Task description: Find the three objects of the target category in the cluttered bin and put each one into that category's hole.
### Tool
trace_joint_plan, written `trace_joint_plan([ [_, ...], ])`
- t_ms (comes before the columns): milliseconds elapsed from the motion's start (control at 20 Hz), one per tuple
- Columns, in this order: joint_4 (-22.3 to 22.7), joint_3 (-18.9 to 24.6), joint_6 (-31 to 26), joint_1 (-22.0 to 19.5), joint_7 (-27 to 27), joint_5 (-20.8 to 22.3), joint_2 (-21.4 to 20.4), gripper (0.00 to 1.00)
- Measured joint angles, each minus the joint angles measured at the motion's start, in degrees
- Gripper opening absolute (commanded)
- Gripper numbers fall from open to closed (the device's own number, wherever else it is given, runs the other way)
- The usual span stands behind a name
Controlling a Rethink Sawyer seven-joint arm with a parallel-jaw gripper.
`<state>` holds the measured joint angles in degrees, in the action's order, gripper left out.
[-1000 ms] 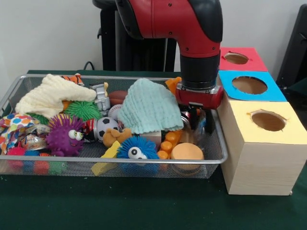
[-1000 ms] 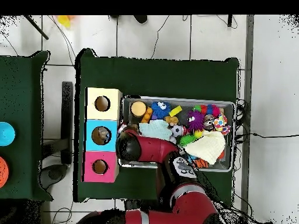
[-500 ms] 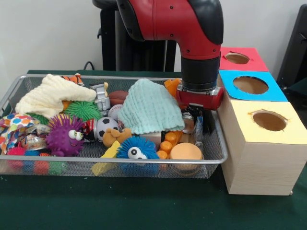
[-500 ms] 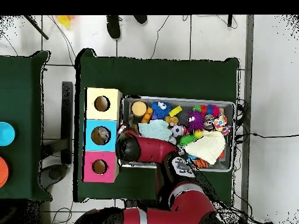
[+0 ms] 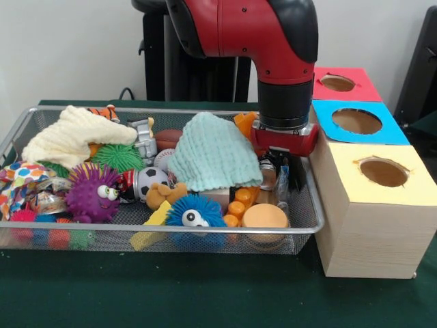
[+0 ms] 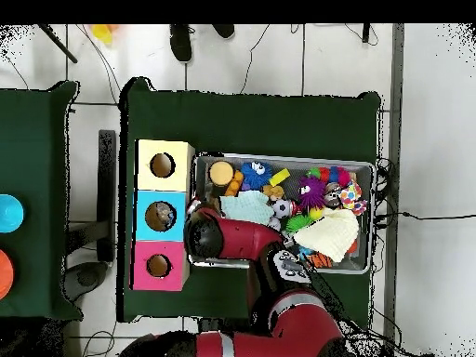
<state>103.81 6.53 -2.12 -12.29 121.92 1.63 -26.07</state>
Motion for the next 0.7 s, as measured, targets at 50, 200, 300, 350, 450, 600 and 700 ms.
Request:
trace_joint_plan([
  [50,0.17,0.0,0.0,0.01,0.0,0.0,-0.15,0.0],
  [200,1.65,0.02,-0.31,0.01,0.0,0.0,-1.63,0.0],
  [300,2.25,0.02,-0.66,0.01,0.0,0.0,-2.36,0.0],
  [350,2.87,0.03,-1.13,0.02,0.0,0.0,-3.19,0.0],
  [450,3.89,0.03,-2.21,0.02,0.0,0.01,-4.73,0.0],
  [600,5.35,0.05,-4.23,0.19,0.0,0.02,-7.21,0.0],
  [700,6.04,0.07,-5.6,0.49,0.0,0.02,-8.63,0.0],
])
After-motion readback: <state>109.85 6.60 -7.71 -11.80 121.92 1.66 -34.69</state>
